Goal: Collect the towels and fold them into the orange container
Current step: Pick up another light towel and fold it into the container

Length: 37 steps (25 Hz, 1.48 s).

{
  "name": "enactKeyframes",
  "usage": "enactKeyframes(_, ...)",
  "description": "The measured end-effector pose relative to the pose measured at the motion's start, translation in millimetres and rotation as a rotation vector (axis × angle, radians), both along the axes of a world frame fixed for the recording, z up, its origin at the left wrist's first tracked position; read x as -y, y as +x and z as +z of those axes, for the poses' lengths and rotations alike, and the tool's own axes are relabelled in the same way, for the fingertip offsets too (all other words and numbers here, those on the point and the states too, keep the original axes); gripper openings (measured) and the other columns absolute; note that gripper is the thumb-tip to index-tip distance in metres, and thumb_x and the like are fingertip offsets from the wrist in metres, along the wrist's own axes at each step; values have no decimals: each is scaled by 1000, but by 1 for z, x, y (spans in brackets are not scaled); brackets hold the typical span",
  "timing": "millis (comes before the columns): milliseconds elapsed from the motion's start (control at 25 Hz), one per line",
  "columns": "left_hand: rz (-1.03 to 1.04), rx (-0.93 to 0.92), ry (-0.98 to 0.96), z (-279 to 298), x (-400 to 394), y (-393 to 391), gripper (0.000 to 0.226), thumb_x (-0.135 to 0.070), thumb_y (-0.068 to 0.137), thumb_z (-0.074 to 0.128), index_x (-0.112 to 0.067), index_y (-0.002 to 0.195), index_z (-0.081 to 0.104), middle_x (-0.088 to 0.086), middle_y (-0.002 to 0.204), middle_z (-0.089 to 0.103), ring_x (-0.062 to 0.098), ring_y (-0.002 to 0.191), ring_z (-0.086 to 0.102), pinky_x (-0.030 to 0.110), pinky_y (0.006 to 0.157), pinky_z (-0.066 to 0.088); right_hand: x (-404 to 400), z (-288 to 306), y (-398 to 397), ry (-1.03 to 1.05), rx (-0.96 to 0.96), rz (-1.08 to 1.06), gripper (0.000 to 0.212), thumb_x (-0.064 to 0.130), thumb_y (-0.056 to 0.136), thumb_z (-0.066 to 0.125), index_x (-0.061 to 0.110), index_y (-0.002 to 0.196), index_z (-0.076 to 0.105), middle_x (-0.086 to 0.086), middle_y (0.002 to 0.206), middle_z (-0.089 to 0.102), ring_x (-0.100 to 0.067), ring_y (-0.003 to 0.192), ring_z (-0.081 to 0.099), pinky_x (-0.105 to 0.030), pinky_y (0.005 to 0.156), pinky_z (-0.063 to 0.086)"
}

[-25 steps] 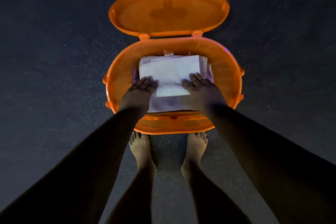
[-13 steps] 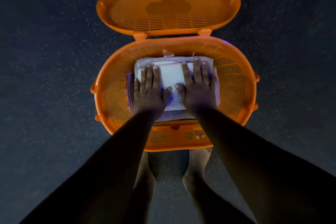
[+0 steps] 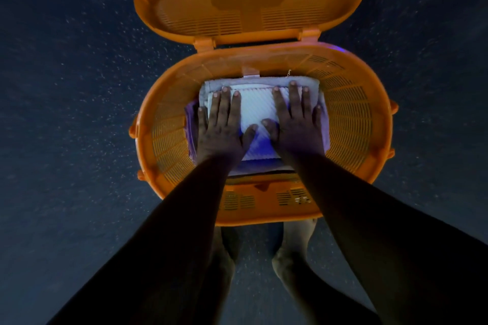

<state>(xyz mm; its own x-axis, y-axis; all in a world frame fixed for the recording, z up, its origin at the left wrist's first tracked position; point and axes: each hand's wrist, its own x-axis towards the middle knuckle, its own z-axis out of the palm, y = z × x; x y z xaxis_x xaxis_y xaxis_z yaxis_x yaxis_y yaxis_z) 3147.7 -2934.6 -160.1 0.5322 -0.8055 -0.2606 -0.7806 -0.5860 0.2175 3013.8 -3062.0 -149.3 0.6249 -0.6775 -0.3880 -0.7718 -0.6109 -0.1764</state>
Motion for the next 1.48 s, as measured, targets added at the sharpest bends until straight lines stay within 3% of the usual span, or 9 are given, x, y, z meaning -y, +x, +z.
enactKeyframes(280,-11,13,7,-43,-2,-2,82,-63,100,35,-11,162,20,14,169,16,31,157,13,59,124,12,-6,-45,-1,-91,16,19,72,59,99,38,25,161,23,-10,169,16,-36,155,14,-64,116,22)
enactKeyframes(440,-50,-83,159,3,8,9,88,-68,97,32,-13,163,14,13,170,12,31,157,11,60,123,13,7,-1,10,133,-101,-7,75,59,99,37,31,162,8,-4,171,-5,-34,156,-3,-69,117,17)
enactKeyframes(560,-69,-259,390,77,9,24,95,-75,95,26,-19,161,-12,6,170,-16,27,157,-12,54,126,-4,3,73,12,251,-157,-98,77,56,102,37,32,161,-5,-4,169,-17,-33,156,-11,-67,119,14)
enactKeyframes(640,-66,-291,457,142,7,26,94,-76,95,27,-22,161,-15,4,168,-22,26,156,-17,52,126,-6,-6,137,8,323,-146,-191,78,59,102,35,33,161,-10,-4,169,-20,-31,156,-12,-64,120,11)
enactKeyframes(880,-114,-345,540,386,3,1,92,-75,95,32,-27,162,-7,1,170,-16,22,157,-14,52,126,-2,-29,374,-28,442,-182,-345,80,63,102,31,28,162,-8,-4,170,-12,-30,157,-7,-63,121,9)
enactKeyframes(1040,-302,-275,516,541,-7,-25,92,-77,94,31,-27,163,-2,2,171,-9,24,158,-8,54,125,1,-62,533,-82,417,-174,-455,78,63,102,30,27,162,-3,-4,171,-8,-27,157,-7,-63,120,10)
enactKeyframes(1240,-689,-192,441,665,-3,-61,91,-77,95,29,-26,164,-2,3,171,-10,23,158,-7,50,125,1,-115,655,-140,333,-105,-699,77,62,102,31,28,162,-3,-3,171,-6,-26,157,-7,-62,122,8)
enactKeyframes(1480,-1041,-54,357,754,14,-134,93,-77,95,31,-24,163,-2,6,171,-9,24,158,-4,51,126,5,-168,739,-225,235,-10,-1035,82,72,98,26,29,162,-3,-1,171,-5,-25,157,-6,-63,122,11)
